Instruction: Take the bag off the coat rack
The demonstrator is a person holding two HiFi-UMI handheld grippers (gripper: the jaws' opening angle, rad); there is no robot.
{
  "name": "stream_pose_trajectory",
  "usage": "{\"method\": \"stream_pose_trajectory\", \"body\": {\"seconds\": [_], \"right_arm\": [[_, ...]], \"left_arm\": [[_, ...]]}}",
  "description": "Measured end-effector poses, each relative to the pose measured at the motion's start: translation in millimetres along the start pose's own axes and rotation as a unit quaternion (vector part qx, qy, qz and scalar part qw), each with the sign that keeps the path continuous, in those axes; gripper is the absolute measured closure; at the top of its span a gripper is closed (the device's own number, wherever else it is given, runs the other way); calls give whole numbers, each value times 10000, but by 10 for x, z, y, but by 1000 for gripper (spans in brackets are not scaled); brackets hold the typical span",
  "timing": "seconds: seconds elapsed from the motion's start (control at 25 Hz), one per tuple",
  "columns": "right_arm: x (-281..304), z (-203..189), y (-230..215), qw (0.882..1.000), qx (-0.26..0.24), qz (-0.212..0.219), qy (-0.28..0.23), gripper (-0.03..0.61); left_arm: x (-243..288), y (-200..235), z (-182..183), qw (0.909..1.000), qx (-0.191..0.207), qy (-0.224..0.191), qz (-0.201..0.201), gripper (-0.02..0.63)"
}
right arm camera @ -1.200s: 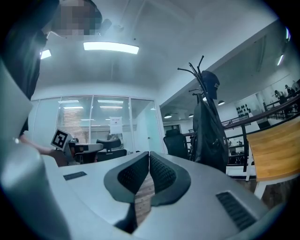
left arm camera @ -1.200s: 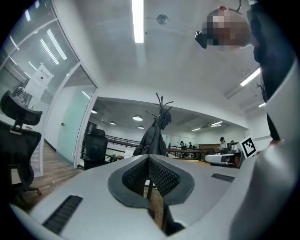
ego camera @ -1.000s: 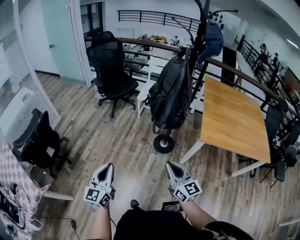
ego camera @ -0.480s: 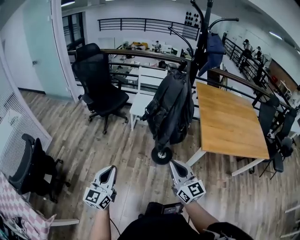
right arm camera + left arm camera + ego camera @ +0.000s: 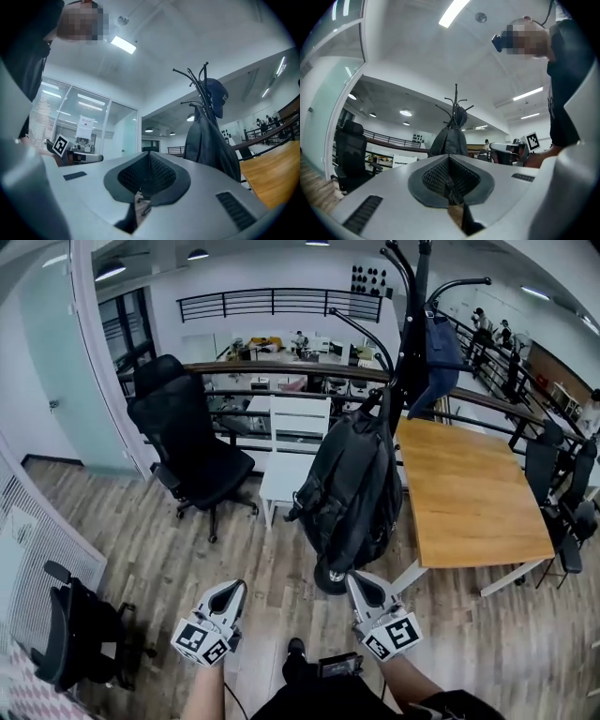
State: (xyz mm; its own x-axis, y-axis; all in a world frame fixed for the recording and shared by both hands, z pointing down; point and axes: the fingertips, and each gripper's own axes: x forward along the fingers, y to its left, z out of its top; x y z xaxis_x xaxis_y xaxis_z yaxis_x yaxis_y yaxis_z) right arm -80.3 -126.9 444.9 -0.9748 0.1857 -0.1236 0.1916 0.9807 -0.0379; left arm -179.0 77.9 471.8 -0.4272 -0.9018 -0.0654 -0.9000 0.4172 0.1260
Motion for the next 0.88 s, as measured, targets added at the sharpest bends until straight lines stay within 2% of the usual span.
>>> {"method": "stream_pose_trajectory", "body": {"seconds": [0.32, 0.56, 0.76, 0.88], "right_arm": [[342, 139, -641, 9966, -170, -745, -316, 546], [534, 384, -903, 9916, -338, -1151, -477, 546], [355, 566, -1088, 9821, -484, -1708, -625, 546], [310, 708, -1138, 9752, -380, -1998, -871, 546]], "left_arm": [[1019, 393, 58, 9961, 60, 76, -882, 597], [1659, 631, 234, 9898, 56, -28, -1423, 597], [2164, 573, 331, 9787, 94, -15, -2052, 596], [2429, 621, 448, 9693, 10, -111, -2455, 595]]}}
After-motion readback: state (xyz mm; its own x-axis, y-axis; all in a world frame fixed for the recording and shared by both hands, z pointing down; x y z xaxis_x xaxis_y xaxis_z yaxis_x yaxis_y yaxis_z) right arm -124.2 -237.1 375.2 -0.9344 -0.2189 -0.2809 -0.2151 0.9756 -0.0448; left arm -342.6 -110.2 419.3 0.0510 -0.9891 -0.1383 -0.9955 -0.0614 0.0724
